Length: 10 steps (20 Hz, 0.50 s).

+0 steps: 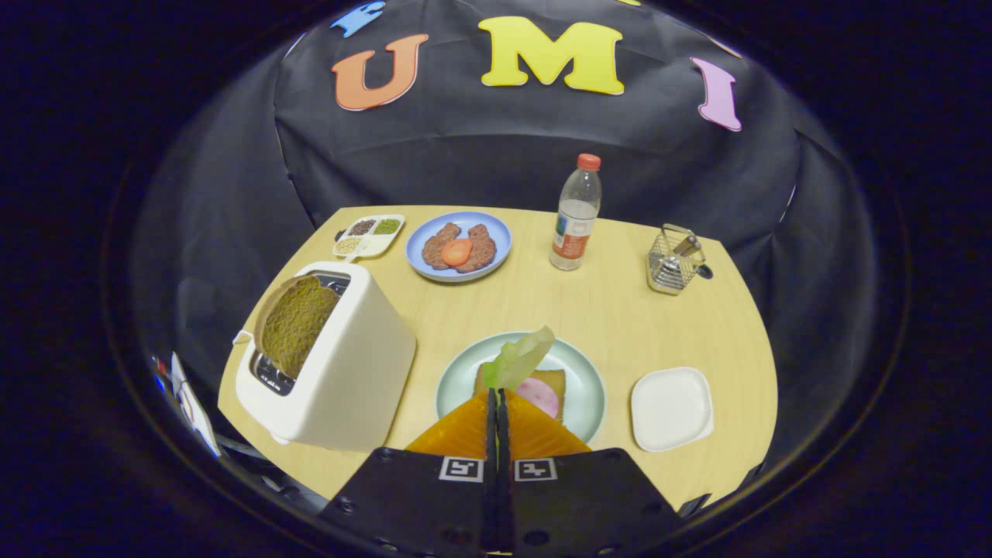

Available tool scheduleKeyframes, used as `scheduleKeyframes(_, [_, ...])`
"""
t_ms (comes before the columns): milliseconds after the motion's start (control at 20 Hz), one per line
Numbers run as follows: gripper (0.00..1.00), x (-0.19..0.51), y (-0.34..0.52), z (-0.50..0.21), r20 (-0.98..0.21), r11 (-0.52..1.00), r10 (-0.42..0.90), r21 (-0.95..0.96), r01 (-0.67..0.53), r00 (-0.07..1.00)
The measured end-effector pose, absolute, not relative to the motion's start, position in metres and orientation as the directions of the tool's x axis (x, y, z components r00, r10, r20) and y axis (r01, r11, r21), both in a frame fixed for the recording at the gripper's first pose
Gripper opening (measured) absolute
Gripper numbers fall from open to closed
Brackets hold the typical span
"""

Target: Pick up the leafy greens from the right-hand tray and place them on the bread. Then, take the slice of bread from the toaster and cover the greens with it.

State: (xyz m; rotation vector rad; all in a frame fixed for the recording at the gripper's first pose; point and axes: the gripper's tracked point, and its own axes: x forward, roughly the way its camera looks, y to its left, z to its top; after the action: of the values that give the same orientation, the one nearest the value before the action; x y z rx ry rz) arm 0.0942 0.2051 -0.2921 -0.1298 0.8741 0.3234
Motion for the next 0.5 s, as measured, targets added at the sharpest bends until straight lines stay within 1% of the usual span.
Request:
scheduleKeyframes(200, [0.00, 0.103, 0.220, -0.313, -0.793, 0.948, 0.242, 0.072, -0.309, 0.559])
scheduleKeyframes(500, [0.00, 0.125, 0.191, -0.360, -0.835, 0.968, 0.159, 0.027, -0.250, 0.526])
